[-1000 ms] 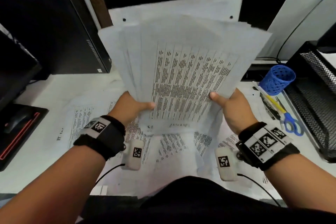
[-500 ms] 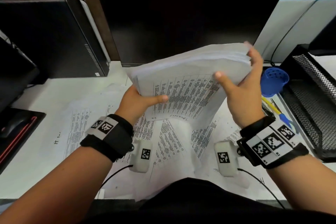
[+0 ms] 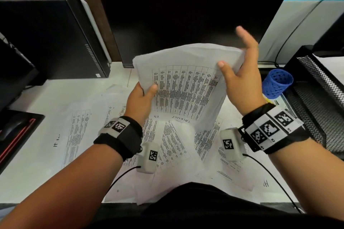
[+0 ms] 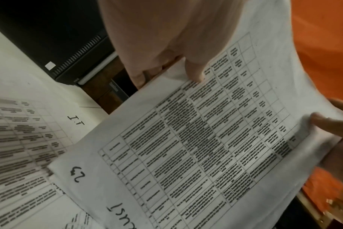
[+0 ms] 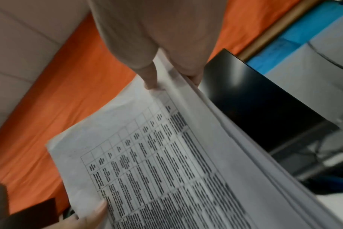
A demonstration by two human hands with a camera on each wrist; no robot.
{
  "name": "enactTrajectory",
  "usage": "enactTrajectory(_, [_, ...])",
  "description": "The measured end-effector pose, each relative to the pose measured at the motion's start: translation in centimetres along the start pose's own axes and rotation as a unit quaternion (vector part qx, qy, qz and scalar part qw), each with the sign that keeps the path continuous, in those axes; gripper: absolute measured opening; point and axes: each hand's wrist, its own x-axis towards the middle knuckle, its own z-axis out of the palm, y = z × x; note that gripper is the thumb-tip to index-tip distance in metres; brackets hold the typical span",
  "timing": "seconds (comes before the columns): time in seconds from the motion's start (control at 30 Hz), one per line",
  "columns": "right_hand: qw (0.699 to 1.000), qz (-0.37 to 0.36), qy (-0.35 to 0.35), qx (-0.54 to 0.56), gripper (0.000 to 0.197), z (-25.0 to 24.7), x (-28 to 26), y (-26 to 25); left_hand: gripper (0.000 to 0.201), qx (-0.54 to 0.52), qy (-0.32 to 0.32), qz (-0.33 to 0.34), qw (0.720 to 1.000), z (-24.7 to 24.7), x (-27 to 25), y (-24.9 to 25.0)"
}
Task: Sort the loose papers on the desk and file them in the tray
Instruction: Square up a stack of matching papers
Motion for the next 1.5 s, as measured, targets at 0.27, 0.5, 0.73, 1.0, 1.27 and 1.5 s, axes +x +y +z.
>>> enactTrajectory(0.27, [0.966,0.227,-0.012,0.122,0.044,1.9,-4.2,3.7,0.038,-0.046,0.036,0.035,0.998,1.2,-1.6,1.1])
enactTrajectory(0.5, [0.971,0.207,-0.009,0.123,0.046,2.3,-5.5,3.2,0.036,-0.045,0.013,0.056,0.997,1.7,-3.1,0.9])
enactTrajectory(0.73, [0.951,0.294,-0.07,0.071,0.042,3.6,-7.2,5.8,0.044,-0.003,-0.002,-0.011,1.0,1.6,-3.8,-2.3])
enactTrajectory(1.0, [0.949,0.291,-0.066,0.1,0.043,2.5,-6.3,5.3,0.034,0.024,0.029,-0.048,0.998,1.4,-3.5,-2.3])
enactTrajectory(1.27, [0.94,0.312,-0.118,0.067,0.029,-0.7,-7.0,5.8,0.037,-0.038,0.065,-0.023,0.997,2.3,-3.0,0.5])
enactTrajectory(1.5, [0.946,0.309,-0.101,0.009,0.014,-4.2,-6.9,6.9,0.032,-0.049,-0.015,-0.039,0.998,4.3,-4.5,2.7])
